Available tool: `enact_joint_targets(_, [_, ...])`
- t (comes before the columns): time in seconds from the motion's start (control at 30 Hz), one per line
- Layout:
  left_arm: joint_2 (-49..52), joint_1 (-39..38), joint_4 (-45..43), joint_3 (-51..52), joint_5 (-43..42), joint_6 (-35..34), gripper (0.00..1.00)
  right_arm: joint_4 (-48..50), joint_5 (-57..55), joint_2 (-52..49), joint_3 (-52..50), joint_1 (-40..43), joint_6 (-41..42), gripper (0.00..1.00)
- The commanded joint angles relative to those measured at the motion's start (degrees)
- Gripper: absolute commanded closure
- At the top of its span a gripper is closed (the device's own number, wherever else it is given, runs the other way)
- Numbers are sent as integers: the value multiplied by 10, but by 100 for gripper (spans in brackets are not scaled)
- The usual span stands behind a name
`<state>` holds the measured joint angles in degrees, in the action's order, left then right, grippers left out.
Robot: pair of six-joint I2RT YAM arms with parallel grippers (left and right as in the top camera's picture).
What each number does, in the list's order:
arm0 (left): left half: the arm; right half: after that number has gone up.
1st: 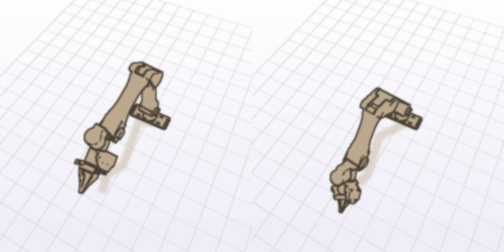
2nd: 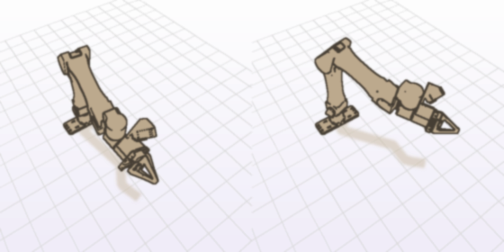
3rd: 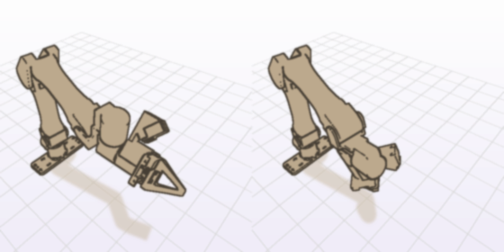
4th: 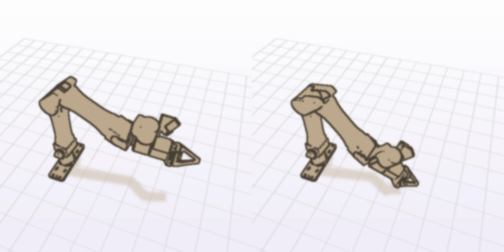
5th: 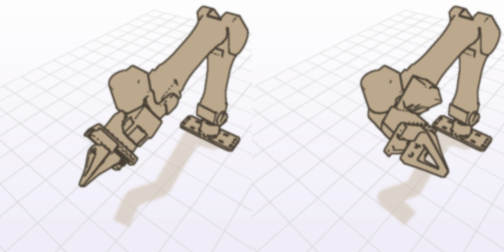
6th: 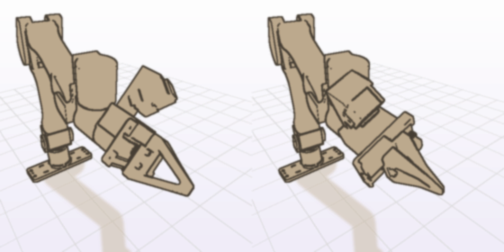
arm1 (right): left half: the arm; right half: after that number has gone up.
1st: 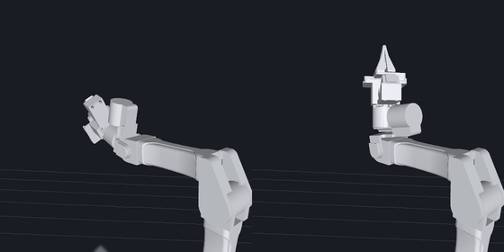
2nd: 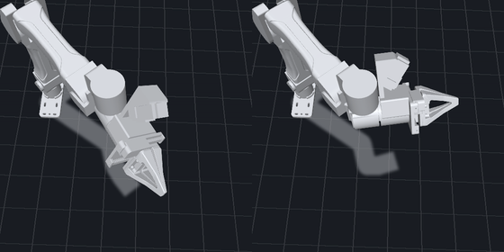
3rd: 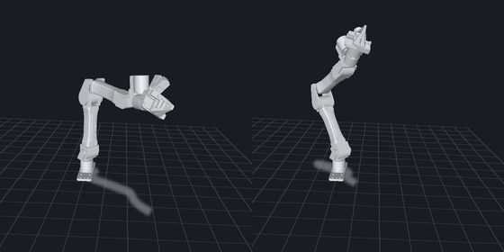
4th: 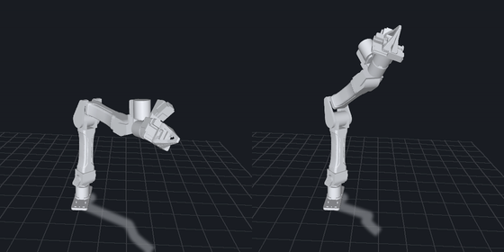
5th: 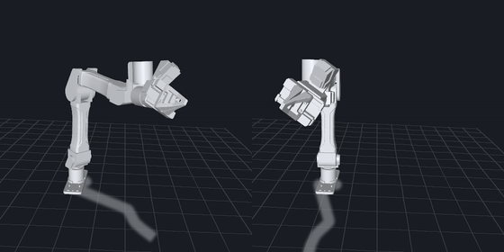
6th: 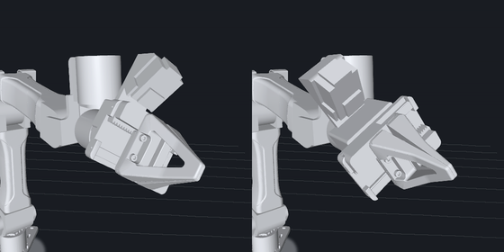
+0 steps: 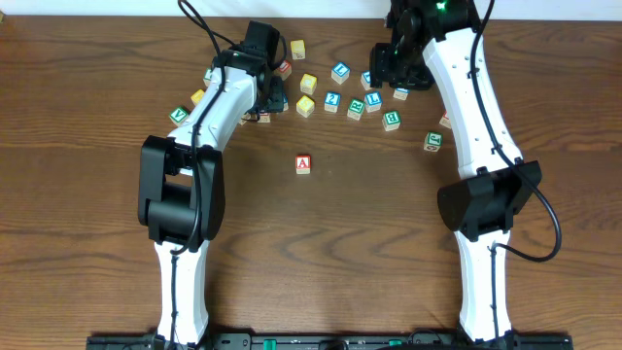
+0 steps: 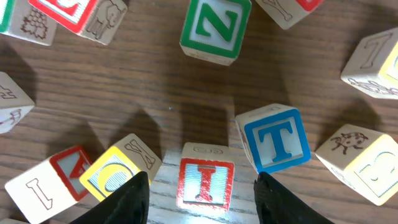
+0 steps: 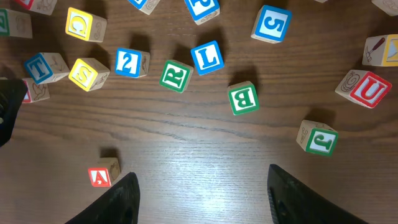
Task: Spell out AI2
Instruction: 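Lower left gripper onto red-letter I block and grasp it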
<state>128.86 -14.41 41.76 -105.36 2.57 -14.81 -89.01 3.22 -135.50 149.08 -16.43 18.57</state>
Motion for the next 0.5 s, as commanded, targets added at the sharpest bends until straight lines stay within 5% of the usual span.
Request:
enact_joint_targets(0.0, [20, -2, -8, -8, 20, 1, 47, -2, -3, 3, 8, -2, -9, 40])
enact_joint_targets(0.47, [39, -2, -20, -8, 2, 16, 53, -2, -4, 3, 8, -2, -9, 39])
